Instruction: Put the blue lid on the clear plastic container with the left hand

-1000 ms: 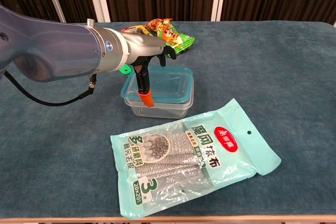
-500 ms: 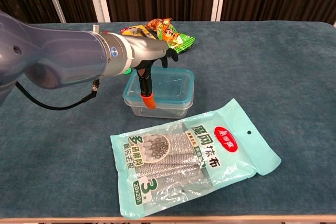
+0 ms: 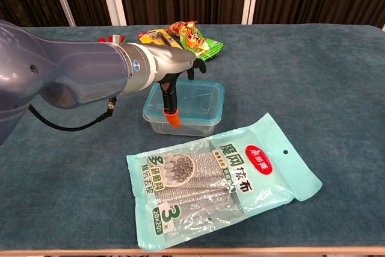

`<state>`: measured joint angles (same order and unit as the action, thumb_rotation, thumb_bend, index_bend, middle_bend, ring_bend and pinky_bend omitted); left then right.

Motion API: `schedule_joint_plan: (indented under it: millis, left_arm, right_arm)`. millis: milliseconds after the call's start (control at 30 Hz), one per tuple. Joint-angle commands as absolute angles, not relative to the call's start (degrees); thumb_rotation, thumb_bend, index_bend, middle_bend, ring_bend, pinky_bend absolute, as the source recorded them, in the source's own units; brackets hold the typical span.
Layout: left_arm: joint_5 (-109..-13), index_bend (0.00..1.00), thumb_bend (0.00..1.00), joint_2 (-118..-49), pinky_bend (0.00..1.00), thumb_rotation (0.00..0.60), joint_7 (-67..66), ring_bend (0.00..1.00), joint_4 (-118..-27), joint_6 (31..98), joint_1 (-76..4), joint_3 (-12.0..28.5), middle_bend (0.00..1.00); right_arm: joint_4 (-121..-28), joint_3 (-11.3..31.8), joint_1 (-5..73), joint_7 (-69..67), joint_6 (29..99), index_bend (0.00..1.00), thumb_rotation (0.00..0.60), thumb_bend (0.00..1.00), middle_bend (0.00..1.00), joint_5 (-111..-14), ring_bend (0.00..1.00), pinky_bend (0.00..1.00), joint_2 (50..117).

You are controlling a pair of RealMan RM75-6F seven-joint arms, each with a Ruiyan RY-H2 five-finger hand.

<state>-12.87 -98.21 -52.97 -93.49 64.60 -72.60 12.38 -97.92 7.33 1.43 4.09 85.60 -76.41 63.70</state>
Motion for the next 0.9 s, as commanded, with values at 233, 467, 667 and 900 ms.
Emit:
schedule_joint_plan:
  millis: [233,467,667,900]
  left_arm:
    - [-13.1,0.09,0.14,-98.6,0.00,0.600,-53.5,0.00,-93.5,64.8,-72.3,12.5,0.28]
    - [-13.6,0.09,0.14,-98.6,0.00,0.600,-54.1,0.00,-93.9,65.9,-71.9,12.5,0.28]
    - [-13.5,0.09,0.13,-98.8,0.00,0.600,-54.6,0.00,-93.7,66.2,-71.7,12.6,0.26]
    - [-13.9,0.09,0.13,-98.8,0.00,0.600,-55.0,0.00,-93.8,66.5,-71.4,12.5,0.24]
  right_arm:
    - [-98.0,7.4,1.4,4.0,85.6,0.00,0.600,0.35,0.00,-76.4,0.00,0.00,63.6]
    - [-98.1,7.4,1.5,4.1,85.5,0.00,0.600,0.35,0.00,-76.3,0.00,0.00,63.6]
    - [-98.1,7.5,1.5,4.3,85.5,0.00,0.600,0.35,0.00,-76.2,0.00,0.00,63.6]
    - [-98.1,7.4,1.5,4.3,85.5,0.00,0.600,0.35,0.00,-76.1,0.00,0.00,63.6]
